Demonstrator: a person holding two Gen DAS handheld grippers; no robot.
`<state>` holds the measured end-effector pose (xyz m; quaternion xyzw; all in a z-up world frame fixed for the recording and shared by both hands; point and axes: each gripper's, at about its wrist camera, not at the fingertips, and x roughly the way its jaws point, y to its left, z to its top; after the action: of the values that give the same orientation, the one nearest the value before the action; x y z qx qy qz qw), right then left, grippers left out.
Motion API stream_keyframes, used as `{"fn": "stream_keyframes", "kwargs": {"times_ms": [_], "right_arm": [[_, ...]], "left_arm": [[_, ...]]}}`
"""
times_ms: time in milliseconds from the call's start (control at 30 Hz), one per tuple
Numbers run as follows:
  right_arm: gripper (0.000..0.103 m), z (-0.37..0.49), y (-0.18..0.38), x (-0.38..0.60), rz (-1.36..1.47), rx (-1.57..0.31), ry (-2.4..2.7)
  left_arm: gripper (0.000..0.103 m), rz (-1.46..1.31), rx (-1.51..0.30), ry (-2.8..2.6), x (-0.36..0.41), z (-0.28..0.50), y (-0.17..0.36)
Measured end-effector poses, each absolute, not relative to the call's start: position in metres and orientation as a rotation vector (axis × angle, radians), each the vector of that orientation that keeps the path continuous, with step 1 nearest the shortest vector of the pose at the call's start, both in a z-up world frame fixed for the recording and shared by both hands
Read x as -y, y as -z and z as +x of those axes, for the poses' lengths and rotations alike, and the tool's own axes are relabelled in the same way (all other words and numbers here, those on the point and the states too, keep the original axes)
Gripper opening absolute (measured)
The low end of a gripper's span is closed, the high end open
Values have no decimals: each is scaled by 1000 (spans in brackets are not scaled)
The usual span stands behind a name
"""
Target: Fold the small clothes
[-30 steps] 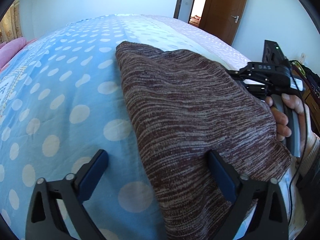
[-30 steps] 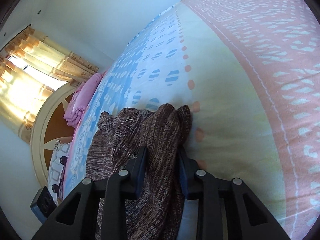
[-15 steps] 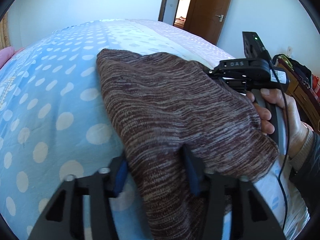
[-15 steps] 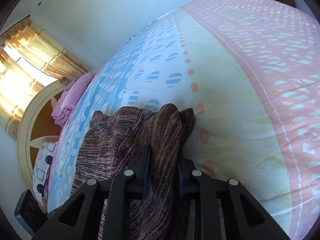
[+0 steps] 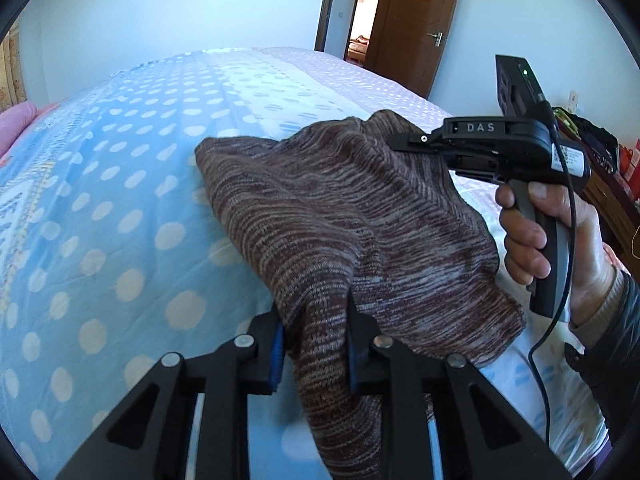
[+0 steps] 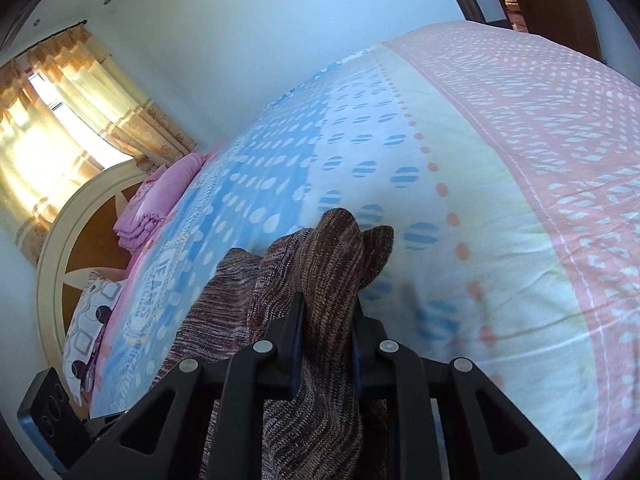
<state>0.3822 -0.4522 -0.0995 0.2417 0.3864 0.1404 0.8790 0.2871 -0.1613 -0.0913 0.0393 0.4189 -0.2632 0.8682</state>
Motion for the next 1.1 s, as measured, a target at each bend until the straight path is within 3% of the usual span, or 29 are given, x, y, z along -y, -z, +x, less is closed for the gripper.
{"fn": "stream_keyframes", "kwargs": {"times_ms": [1100], "right_arm": [[18,351,73,247,425,-809,-571]], "left_arm": [[25,-22,-846,310,4,206,64]]}}
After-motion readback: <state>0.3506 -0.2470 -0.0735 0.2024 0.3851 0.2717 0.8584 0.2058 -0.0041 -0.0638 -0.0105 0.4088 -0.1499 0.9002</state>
